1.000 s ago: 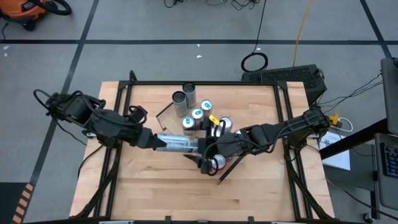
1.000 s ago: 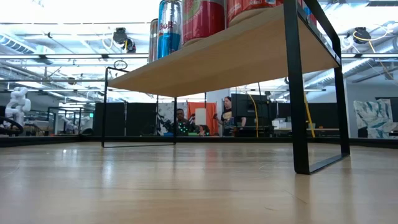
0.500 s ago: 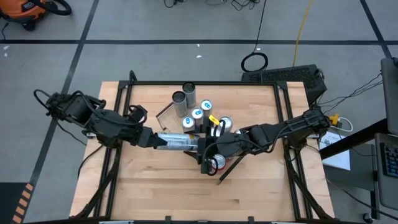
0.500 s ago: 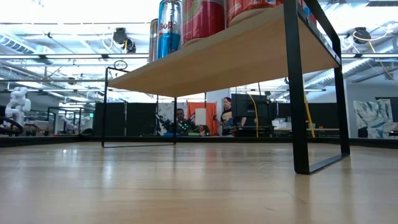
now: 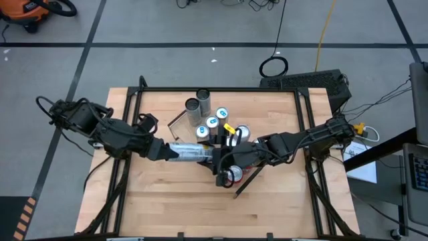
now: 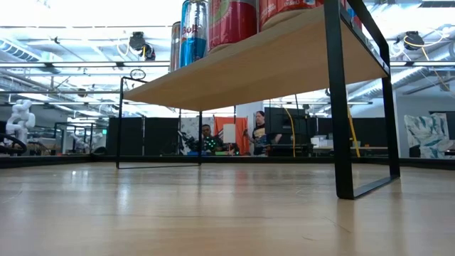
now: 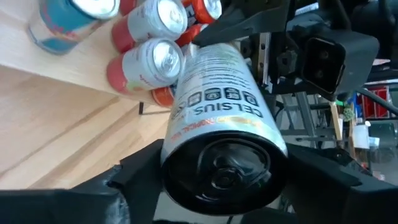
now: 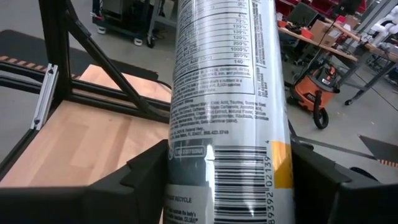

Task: Place canned beverage on shelf
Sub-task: Put the white yellow soda can on the shelf aligned with the other white yellow soda can

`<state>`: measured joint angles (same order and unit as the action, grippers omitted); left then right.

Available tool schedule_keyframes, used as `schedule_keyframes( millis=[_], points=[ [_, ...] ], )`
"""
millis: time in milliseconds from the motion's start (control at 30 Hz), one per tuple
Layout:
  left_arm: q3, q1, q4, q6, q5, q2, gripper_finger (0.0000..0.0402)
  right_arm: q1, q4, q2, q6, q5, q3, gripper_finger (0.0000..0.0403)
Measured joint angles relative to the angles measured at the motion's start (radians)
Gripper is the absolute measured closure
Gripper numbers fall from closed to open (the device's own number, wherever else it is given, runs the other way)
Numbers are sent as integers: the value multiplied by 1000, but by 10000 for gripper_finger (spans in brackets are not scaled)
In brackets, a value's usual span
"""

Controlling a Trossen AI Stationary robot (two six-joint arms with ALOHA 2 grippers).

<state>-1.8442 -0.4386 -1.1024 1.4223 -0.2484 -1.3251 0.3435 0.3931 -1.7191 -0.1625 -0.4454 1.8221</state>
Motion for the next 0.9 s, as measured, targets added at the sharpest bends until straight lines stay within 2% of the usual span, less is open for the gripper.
schedule_keyframes(
  millis=[233, 467, 633, 900],
  points=[
    [-2, 2, 5, -39, -90, 12, 52, 1, 14, 0, 20, 24, -3, 164],
    [-2, 1, 44, -145, -210, 62, 34, -1, 1, 19, 108, 58, -3, 165],
    [-2, 0, 142, -326, -327, 105, 34, -9, 0, 50, 202, 99, -3, 165],
    [-2, 0, 287, -696, -416, 138, 34, -86, -40, 112, 414, 267, -2, 165]
  ],
)
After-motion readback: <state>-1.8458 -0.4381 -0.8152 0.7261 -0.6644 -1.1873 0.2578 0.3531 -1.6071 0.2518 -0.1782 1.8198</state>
